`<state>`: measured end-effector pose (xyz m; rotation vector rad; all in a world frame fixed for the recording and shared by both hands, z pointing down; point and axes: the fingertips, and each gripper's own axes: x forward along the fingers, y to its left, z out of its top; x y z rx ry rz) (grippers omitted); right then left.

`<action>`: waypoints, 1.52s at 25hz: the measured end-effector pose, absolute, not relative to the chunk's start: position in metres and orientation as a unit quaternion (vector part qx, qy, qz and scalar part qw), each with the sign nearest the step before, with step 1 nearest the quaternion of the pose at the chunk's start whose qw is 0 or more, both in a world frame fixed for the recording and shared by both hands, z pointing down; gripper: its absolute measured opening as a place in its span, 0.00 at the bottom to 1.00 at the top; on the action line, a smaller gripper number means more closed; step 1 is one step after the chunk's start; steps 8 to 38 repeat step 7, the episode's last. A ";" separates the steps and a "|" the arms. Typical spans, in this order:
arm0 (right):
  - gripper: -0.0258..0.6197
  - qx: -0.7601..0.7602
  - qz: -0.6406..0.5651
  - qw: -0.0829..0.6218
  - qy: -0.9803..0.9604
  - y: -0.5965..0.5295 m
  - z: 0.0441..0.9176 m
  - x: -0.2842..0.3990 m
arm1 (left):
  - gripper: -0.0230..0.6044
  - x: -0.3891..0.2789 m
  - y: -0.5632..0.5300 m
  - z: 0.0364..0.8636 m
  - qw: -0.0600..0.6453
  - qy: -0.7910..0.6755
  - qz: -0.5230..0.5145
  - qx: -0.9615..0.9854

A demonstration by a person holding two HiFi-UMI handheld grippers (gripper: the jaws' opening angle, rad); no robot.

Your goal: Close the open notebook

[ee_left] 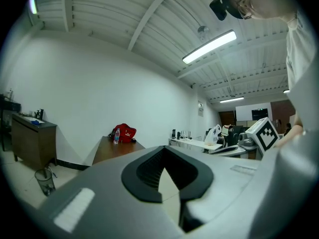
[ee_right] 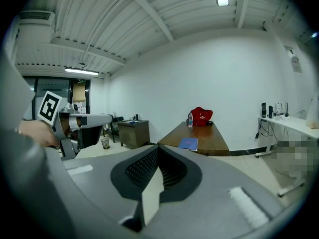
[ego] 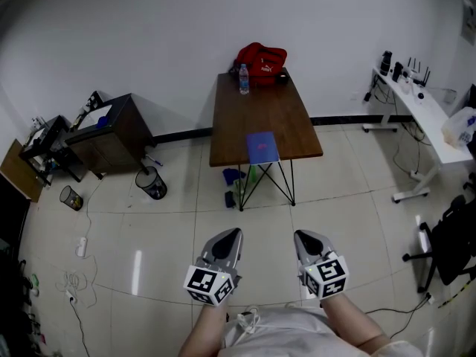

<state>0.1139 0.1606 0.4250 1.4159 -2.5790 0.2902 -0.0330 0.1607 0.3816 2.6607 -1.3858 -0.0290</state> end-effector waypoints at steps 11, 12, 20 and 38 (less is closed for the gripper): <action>0.05 0.481 0.096 0.094 -0.867 0.164 0.425 0.117 | 0.05 -0.032 0.161 0.383 0.076 -0.459 -0.006 0.885; 0.05 0.481 0.096 0.094 -0.867 0.164 0.425 0.117 | 0.05 -0.032 0.161 0.383 0.076 -0.459 -0.006 0.885; 0.05 0.481 0.096 0.094 -0.867 0.164 0.425 0.117 | 0.05 -0.032 0.161 0.383 0.076 -0.459 -0.006 0.885; 0.05 0.481 0.096 0.094 -0.867 0.164 0.425 0.117 | 0.05 -0.032 0.161 0.383 0.076 -0.459 -0.006 0.885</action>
